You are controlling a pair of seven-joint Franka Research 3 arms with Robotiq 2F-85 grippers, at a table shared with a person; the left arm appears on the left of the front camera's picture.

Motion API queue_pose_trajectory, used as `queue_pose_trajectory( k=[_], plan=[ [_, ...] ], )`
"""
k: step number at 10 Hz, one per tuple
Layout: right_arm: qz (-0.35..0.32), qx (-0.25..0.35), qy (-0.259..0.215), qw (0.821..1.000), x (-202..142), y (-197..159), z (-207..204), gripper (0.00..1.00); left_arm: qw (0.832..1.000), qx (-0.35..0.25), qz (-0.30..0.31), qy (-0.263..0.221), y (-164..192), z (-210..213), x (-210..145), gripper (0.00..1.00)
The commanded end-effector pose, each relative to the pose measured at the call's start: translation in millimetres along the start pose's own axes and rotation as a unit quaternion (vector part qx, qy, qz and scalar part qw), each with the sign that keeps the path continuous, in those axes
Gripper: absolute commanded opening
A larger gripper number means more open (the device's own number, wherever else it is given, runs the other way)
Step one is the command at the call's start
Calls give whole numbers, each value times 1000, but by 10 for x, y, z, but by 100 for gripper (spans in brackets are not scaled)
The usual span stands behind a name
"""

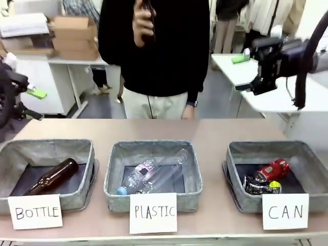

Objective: Sort the can waste into the basket.
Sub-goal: Pick up the can waste from the table and place it in the right Fabric basket.

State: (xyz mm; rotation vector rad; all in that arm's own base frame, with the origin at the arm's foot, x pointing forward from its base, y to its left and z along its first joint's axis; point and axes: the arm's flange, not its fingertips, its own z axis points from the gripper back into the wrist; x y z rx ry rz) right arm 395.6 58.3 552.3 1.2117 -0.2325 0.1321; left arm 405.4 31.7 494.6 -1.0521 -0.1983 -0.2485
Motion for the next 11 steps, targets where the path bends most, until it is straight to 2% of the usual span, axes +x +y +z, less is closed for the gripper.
queue_pose_trajectory(
  k=[1, 11],
  plan=[
    [17, -5, 4, 1000, -90, -8, 73, 100, 998, 43, -23, 33, -304, -157, 170, 100],
    [17, -5, 4, 1000, -90, -8, 73, 100, 998, 43, -23, 33, -304, -157, 170, 100]
  ],
)
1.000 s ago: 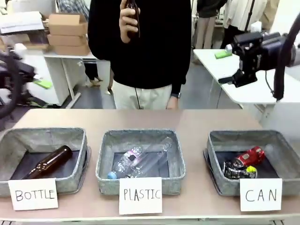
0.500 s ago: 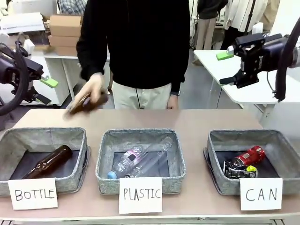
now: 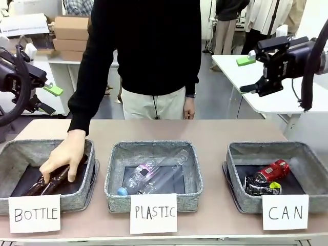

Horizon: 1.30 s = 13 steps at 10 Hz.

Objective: Sort the can waste into the basket.
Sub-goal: Pick up the can waste from the table and place it in the right Fabric basket.

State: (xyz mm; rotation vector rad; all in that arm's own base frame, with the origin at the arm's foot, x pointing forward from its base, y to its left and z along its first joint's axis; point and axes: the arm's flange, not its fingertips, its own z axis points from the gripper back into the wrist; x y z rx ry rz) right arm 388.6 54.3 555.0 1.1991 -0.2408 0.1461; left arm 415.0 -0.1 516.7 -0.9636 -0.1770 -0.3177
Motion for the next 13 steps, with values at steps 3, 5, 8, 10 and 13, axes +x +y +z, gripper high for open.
queue_pose_trajectory(
  k=[3, 5, 8, 10, 13],
  plan=[
    [9, 0, 3, 1000, -30, -33, 18, 100, 1000, 5, 3, 2, 3, 17, -19, 100],
    [9, 0, 3, 1000, -30, -33, 18, 100, 1000, 5, 3, 2, 3, 17, -19, 100],
    [9, 0, 3, 1000, -30, -33, 18, 100, 1000, 5, 3, 2, 3, 17, -19, 100],
    [9, 0, 3, 1000, -30, -33, 18, 100, 1000, 5, 3, 2, 3, 17, -19, 100],
    [9, 0, 3, 1000, -30, -33, 18, 100, 1000, 5, 3, 2, 3, 17, -19, 100]
  ],
)
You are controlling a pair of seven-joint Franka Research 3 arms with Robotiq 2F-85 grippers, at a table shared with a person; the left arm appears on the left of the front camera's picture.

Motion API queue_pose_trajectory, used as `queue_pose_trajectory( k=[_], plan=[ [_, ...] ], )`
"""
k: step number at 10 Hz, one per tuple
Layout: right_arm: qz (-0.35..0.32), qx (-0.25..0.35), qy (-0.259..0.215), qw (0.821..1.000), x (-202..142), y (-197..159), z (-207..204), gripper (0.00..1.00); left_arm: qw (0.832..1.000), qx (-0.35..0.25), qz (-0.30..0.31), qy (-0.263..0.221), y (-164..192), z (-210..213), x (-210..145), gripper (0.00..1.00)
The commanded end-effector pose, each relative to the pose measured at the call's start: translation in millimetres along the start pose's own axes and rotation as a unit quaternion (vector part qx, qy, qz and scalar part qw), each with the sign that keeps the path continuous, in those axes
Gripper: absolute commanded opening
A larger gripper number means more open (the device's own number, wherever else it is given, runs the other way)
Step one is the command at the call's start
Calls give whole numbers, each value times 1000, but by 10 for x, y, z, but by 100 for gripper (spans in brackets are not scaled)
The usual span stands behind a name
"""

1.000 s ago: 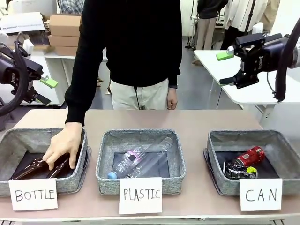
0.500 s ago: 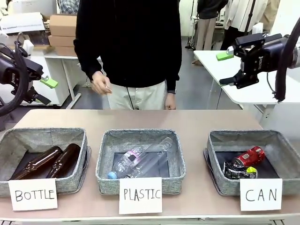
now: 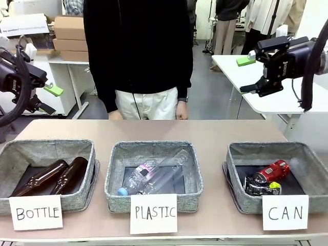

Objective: Sort the can waste into the basket.
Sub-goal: Pick up the can waste from the table and place it in the right Fabric basket.

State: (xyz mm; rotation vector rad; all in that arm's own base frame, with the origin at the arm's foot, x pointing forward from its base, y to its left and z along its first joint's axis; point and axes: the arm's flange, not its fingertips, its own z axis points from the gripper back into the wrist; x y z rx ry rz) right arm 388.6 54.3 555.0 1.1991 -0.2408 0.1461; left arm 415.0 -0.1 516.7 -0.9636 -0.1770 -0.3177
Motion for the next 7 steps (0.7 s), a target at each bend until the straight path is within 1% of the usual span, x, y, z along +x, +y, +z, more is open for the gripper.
queue_pose_trajectory(
  k=[1, 7],
  plan=[
    [9, 0, 3, 1000, -30, -33, 18, 100, 1000, 5, 3, 2, 3, 17, -19, 100],
    [9, 0, 3, 1000, -30, -33, 18, 100, 1000, 5, 3, 2, 3, 17, -19, 100]
  ],
)
